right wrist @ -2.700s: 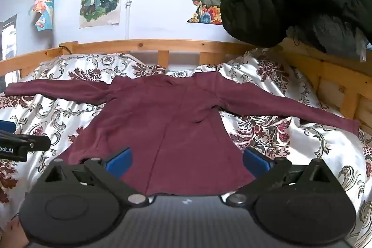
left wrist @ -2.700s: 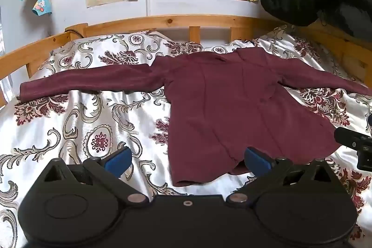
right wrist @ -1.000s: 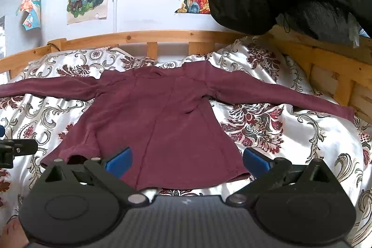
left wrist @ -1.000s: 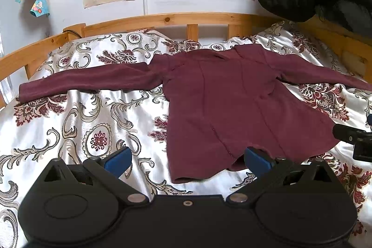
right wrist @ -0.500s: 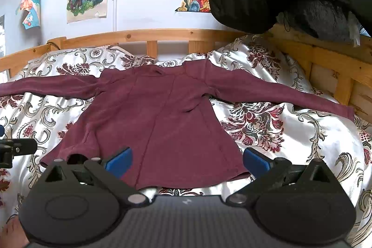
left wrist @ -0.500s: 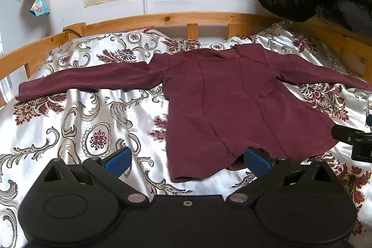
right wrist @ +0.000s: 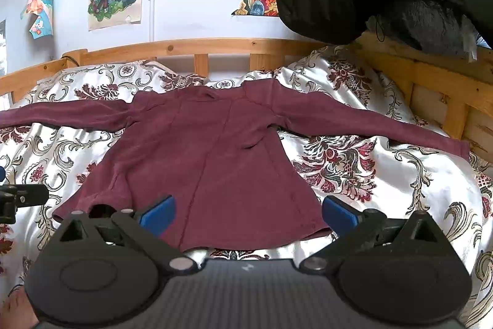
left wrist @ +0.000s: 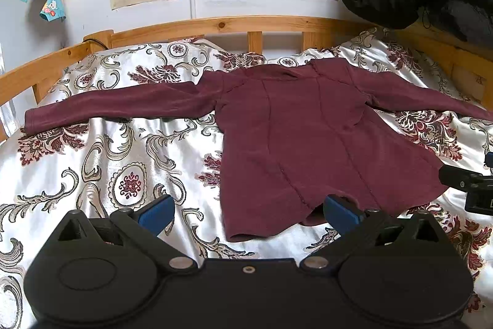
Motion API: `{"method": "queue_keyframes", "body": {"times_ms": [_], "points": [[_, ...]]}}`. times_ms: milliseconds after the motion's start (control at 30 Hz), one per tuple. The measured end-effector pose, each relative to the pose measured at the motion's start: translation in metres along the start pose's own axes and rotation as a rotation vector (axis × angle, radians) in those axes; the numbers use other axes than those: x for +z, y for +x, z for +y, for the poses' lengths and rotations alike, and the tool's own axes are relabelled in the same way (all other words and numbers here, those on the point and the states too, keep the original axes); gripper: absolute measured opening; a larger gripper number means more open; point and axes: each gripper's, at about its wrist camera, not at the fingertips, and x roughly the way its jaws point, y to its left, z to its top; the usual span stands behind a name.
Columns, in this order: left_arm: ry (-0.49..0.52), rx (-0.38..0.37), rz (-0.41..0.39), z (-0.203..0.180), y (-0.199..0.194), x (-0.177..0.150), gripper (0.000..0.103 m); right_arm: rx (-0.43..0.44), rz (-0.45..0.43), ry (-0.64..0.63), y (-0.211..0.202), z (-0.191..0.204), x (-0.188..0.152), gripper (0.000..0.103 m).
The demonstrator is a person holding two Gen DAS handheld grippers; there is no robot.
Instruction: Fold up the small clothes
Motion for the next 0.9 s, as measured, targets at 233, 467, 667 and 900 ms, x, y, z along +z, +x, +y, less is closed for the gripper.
{"method": "queue_keyframes", "body": {"times_ms": [233, 467, 667, 900], "points": [[0.001, 0.000, 0.000, 0.000, 0.000, 0.000, 0.102, 0.002, -0.003, -0.003, 0.001, -0.001, 0.001, 0.103], [-0.001, 0.000, 0.023, 0.000, 0.003, -0.006, 0.102, -0.008, -0.001, 0.002, -0.001, -0.001, 0.002, 0.103], [0.032, 0.032, 0.068, -0.001, 0.011, 0.000, 0.102, -0.108, 0.064, 0.019, 0.005, -0.006, 0.007, 0.103], [0.056, 0.039, 0.158, 0.012, 0.022, 0.035, 0.102, -0.145, 0.182, 0.094, 0.019, -0.027, 0.011, 0.103]]}}
